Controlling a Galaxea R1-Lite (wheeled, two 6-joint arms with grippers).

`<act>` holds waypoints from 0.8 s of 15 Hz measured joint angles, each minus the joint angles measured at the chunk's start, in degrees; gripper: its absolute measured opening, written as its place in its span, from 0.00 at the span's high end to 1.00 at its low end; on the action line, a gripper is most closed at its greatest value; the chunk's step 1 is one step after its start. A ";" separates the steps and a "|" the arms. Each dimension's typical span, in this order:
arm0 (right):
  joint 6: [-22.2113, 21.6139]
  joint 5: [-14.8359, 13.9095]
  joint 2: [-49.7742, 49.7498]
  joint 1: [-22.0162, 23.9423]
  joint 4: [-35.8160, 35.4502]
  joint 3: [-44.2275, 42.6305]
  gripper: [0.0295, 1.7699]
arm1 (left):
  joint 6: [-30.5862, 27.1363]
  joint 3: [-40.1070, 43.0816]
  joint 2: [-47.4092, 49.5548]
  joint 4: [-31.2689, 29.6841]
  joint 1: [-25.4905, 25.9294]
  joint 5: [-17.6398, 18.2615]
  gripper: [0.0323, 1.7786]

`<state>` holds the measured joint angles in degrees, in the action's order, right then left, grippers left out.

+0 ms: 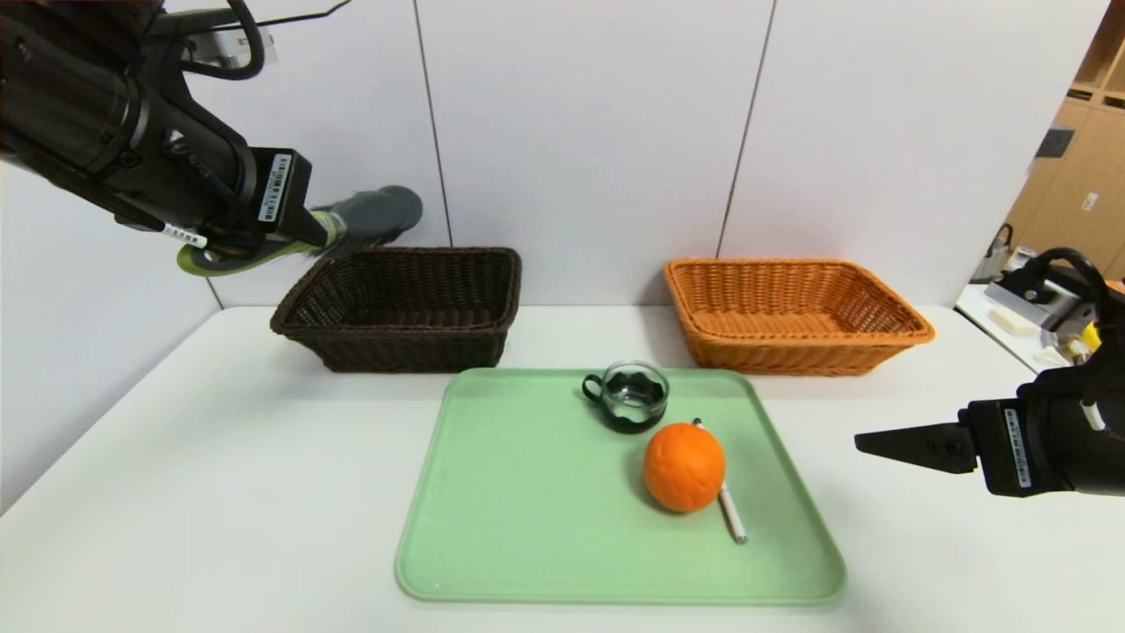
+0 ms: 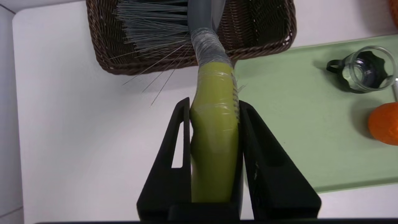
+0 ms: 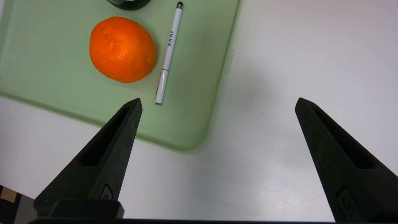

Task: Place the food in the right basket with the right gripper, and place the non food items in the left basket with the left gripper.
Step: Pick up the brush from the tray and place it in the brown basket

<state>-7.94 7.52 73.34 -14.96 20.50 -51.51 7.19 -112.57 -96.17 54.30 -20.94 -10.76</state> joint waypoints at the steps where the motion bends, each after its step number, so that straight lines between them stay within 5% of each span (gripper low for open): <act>1: 0.02 -0.02 -0.33 0.16 0.05 0.16 0.04 | -2.46 0.02 -0.63 -1.32 1.07 1.49 0.73; 12: 0.04 -0.17 -1.73 1.46 0.18 1.32 0.04 | -28.27 0.16 -5.49 -5.24 16.37 29.55 0.73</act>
<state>-7.90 7.35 71.61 -13.49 20.69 -50.19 -21.08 -112.41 -101.66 49.05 -4.57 18.79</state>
